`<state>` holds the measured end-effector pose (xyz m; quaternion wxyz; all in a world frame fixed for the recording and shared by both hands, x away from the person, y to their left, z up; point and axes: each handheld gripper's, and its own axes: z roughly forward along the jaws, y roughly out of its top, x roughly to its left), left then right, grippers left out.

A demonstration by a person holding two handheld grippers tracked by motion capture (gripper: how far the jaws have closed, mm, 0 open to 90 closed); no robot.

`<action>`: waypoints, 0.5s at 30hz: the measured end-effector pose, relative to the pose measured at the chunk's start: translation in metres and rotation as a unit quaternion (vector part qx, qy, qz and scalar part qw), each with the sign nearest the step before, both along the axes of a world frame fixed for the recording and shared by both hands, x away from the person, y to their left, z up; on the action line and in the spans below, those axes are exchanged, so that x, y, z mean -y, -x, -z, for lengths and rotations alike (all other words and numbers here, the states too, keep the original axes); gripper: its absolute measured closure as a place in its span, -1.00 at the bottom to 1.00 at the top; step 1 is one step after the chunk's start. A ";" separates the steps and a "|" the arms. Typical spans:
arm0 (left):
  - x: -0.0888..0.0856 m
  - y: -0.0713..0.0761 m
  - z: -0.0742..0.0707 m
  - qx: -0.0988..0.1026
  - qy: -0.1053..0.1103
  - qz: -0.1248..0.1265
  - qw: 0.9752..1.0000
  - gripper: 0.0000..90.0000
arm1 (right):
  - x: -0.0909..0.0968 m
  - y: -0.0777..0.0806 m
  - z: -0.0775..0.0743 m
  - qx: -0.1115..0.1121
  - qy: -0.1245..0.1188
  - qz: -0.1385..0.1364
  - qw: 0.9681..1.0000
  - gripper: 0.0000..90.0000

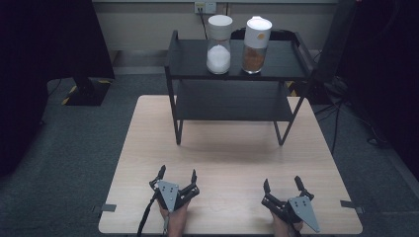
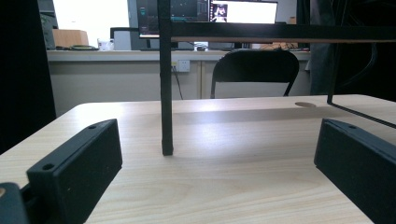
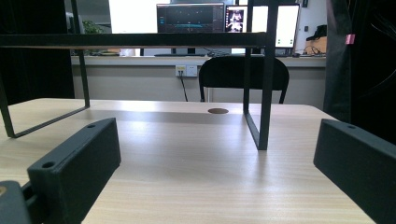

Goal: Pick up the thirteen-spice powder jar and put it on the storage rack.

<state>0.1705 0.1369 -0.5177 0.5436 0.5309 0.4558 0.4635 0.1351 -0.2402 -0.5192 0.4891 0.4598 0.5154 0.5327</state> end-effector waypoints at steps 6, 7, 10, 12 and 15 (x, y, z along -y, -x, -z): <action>0.000 0.000 0.000 0.000 0.000 -0.001 1.000 -0.99 | -0.002 -0.001 -0.003 -0.009 -0.001 0.003 1.000 -1.00; 0.000 0.000 0.000 0.000 0.000 -0.001 1.000 -0.99 | -0.002 -0.001 -0.003 -0.010 -0.001 0.003 1.000 -1.00; 0.001 0.000 0.000 0.000 0.000 -0.001 1.000 -0.99 | -0.002 -0.001 -0.003 -0.011 -0.002 0.004 1.000 -1.00; 0.001 0.000 0.000 0.000 0.000 -0.001 1.000 -0.99 | -0.002 -0.001 -0.003 -0.010 -0.001 0.005 1.000 -1.00; 0.001 0.000 0.000 0.000 0.000 -0.002 1.000 -0.99 | -0.002 -0.001 -0.003 -0.010 -0.001 0.003 1.000 -1.00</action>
